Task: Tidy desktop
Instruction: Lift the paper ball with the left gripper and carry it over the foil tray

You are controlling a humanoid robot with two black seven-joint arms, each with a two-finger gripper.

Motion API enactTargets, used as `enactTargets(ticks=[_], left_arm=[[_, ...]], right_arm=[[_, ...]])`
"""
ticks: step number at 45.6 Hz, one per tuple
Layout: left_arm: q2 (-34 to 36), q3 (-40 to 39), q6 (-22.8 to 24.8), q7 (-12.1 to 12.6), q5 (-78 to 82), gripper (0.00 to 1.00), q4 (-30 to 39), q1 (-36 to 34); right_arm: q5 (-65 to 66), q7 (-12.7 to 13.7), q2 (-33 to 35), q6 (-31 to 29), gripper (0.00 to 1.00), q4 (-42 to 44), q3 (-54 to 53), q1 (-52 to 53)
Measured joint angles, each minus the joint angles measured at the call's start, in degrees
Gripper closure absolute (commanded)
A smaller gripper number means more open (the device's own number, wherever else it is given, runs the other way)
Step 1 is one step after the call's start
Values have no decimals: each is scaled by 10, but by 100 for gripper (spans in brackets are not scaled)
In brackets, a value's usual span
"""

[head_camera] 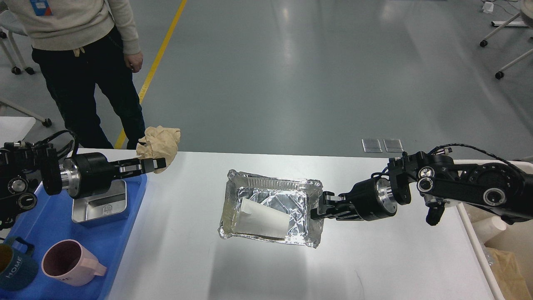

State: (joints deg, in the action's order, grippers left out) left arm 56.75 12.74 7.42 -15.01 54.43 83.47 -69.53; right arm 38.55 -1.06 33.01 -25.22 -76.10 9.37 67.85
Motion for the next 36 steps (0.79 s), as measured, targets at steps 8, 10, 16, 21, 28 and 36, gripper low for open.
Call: enactTargets(ticks=[8,10,16,21,28,36], left_arm=[[-45,0,20,-3,1,100,0,-51],[-62,1,22,-3,1,100,0,-66],[-115,3,31,-1,0,100,0,-101],[-156,4,37,-1,-1,100,-2,-127],[-203,3,45,-1,-3,100,-2,-155],[-236,3,58,-2,-4,100,0,-160]], right_arm=[[0,0,3,0,100,0,0,0],[0,0,3,0,100,0,0,0],[0,0,0,0,100,0,2,0],[0,0,-5,0,100,2,6,0],[0,0,-16,0,100,5,7,-1],[0,0,-17,0,100,5,7,-1]])
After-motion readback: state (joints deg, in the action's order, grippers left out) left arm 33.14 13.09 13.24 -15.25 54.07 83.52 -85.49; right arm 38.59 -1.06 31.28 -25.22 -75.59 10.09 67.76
